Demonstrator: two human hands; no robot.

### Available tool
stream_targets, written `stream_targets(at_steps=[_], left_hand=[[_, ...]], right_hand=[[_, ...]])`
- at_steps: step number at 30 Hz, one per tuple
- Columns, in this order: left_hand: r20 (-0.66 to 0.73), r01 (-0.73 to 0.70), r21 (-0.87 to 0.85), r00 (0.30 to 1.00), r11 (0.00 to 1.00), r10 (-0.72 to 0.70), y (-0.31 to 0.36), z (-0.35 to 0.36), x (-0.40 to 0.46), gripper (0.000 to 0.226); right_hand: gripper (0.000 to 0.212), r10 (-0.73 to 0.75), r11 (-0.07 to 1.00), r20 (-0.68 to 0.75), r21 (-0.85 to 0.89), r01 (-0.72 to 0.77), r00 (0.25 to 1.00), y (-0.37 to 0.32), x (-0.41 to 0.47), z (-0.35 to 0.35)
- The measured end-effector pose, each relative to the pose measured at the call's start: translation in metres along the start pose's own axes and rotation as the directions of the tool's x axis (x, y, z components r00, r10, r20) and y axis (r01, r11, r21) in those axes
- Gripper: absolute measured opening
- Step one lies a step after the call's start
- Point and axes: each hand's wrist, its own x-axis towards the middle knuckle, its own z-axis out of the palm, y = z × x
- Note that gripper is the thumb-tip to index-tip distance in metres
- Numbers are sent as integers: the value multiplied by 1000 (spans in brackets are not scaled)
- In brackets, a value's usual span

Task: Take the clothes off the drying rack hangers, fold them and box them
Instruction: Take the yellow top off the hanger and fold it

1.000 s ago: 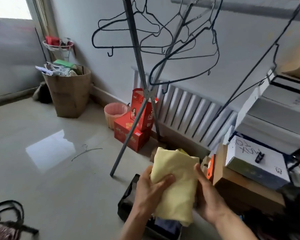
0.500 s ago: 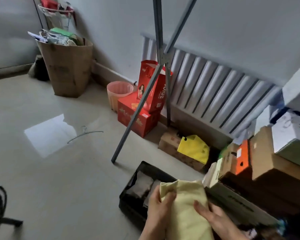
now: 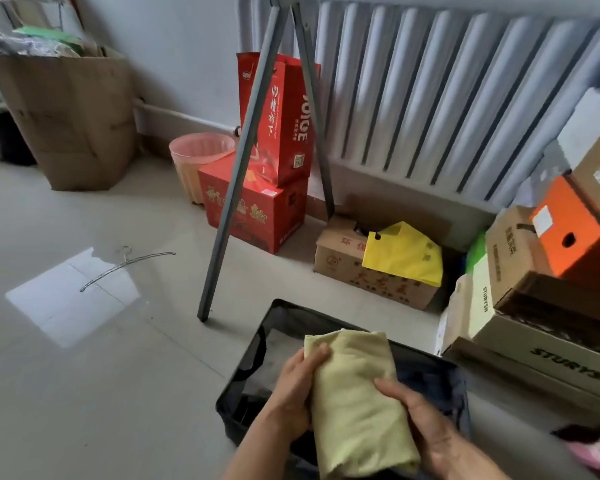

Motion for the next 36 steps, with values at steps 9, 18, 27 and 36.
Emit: stream_targets(at_steps=[9,18,27,36], left_hand=[[-175,-25,325,981,945,86,-66,-80,79,59],[-231,-101,823,839,559,493,-40,-126,161,16],[33,-38,999,950,8,310,-77,-146,181,47],[-34,40,999,984,-30,174,-65,-134,178,48]], right_hand=[[41,-81,997,-93,-27,79,992,59,161,-28],[37,-71,997,-105,-47,67,992,67,268,3],[82,-349,667,-168,-736,118,922,85,304,25],[44,-290,-120,126,-988,95,949,67,281,22]])
